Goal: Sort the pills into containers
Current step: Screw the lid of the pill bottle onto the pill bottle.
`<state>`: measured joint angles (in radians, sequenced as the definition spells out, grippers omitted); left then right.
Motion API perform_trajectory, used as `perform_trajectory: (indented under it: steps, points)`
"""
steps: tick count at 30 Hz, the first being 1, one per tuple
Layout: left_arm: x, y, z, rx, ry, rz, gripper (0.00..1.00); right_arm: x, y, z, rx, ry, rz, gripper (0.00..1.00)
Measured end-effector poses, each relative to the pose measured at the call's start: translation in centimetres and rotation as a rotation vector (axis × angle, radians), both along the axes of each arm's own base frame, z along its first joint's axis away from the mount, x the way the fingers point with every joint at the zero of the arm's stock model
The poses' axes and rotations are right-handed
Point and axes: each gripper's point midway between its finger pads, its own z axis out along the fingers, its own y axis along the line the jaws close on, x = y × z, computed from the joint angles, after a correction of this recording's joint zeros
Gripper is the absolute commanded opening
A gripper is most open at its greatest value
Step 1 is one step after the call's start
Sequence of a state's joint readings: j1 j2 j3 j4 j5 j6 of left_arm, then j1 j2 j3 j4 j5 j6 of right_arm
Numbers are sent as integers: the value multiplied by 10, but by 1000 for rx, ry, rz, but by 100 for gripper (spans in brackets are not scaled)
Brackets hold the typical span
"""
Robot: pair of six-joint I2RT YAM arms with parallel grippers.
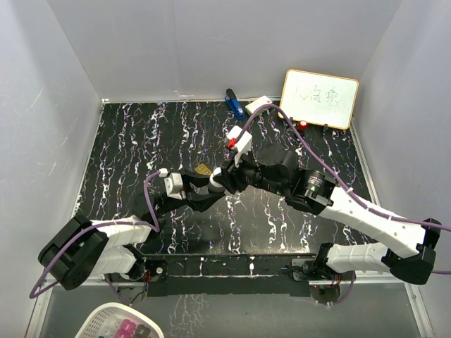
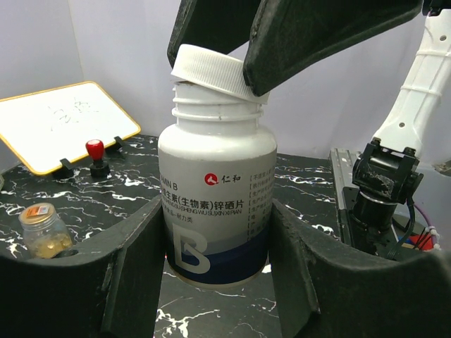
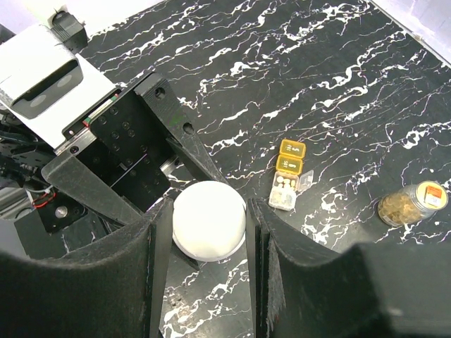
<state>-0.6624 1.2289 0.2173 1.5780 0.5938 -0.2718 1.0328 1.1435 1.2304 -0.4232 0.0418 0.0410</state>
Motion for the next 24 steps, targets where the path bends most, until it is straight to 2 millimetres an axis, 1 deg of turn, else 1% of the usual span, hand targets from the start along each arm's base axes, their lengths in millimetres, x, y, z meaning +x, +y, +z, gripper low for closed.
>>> perform_trajectory:
  steps: [15,21,24]
  points:
    - [3,1,-4,11,17,6,0,3,9,-5,-13,14,10,18]
    - [5,1,-6,13,26,9,0,8,17,-7,-47,43,15,18]
    - [6,2,-8,20,37,13,0,11,23,-11,-84,84,27,18]
